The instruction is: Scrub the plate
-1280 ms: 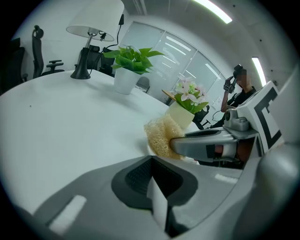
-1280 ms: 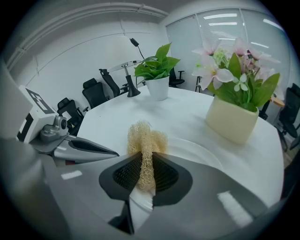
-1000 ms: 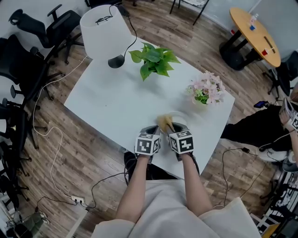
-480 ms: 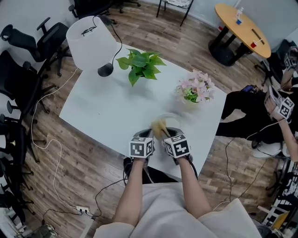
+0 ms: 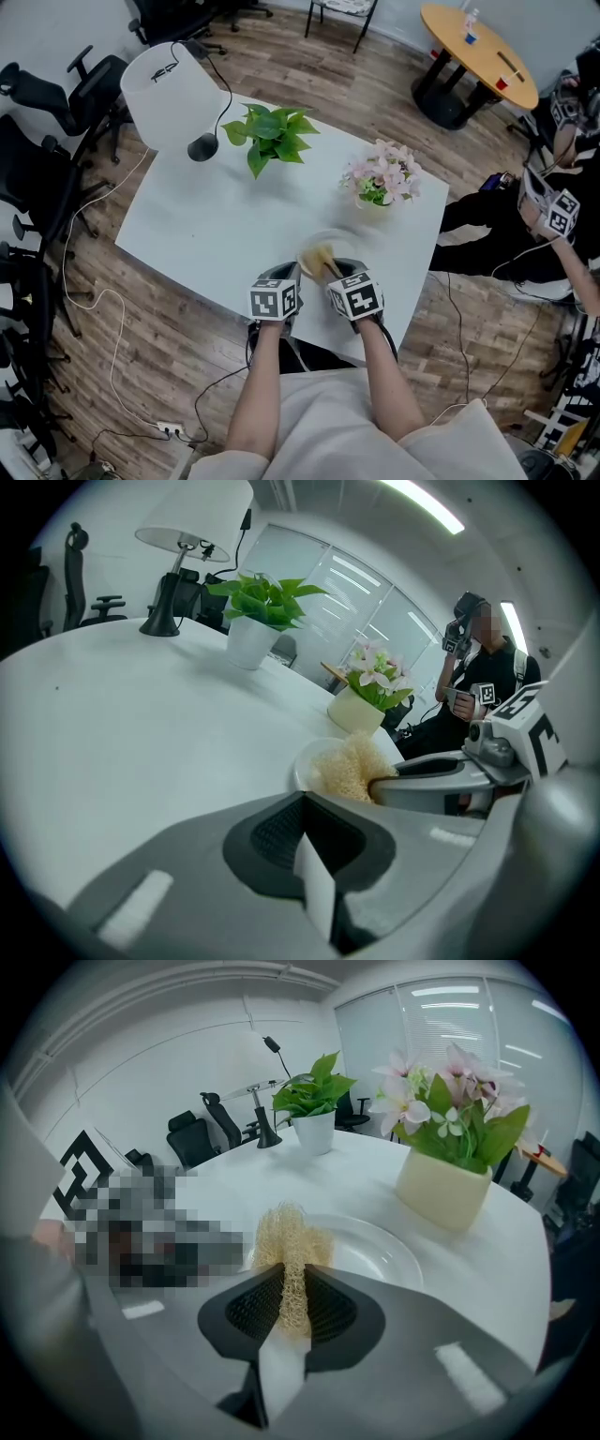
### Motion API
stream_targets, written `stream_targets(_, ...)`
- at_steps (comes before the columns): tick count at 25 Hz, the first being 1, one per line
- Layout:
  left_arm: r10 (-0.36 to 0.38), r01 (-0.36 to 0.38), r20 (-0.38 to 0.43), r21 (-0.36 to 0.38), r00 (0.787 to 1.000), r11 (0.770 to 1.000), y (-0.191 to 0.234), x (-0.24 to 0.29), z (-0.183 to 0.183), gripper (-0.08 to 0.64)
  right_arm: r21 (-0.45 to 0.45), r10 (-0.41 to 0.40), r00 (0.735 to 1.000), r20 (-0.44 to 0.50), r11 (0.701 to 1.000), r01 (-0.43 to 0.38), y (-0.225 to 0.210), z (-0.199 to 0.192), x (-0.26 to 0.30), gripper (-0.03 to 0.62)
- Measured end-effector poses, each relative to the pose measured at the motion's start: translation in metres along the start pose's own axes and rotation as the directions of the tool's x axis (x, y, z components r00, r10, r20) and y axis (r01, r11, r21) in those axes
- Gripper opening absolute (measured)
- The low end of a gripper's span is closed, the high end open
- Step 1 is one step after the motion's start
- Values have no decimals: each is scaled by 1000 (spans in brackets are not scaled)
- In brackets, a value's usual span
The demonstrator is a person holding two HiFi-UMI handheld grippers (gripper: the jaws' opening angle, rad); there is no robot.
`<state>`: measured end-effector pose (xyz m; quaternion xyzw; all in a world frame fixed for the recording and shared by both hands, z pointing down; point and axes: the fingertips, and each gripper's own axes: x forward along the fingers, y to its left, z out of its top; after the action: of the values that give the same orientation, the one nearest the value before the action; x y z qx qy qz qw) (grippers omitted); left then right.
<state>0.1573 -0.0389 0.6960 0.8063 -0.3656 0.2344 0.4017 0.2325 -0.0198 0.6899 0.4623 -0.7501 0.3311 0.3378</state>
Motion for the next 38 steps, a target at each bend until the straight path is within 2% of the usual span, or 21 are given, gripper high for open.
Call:
stream_targets(8,-8,8,9,-19,1000,1000,3,-1,1,0,10,-26,1000,3,1000,26,-19,-5,-6,84)
stream_targets(16,-4,4,-6,-21,1000,1000,3,-1,-3,0,-44,-54,998,32,998,55,-37,-10,-14,84)
stream_targets(27,-20,19,-14,-10,1000,1000,5,5,2,0,18,-108,991,79,994,106,-70,-2,-19,84)
stream_targets(32,-19,18,-37,-25,999,1000,5,2,-6,0,113,-130,987,94,986,120,-80,-10,-25,84)
stream_targets(38,-32,31,-37,-24,999,999,4,4,-4,0,114,-149,984,96,984,138,-85,-3,-21,84)
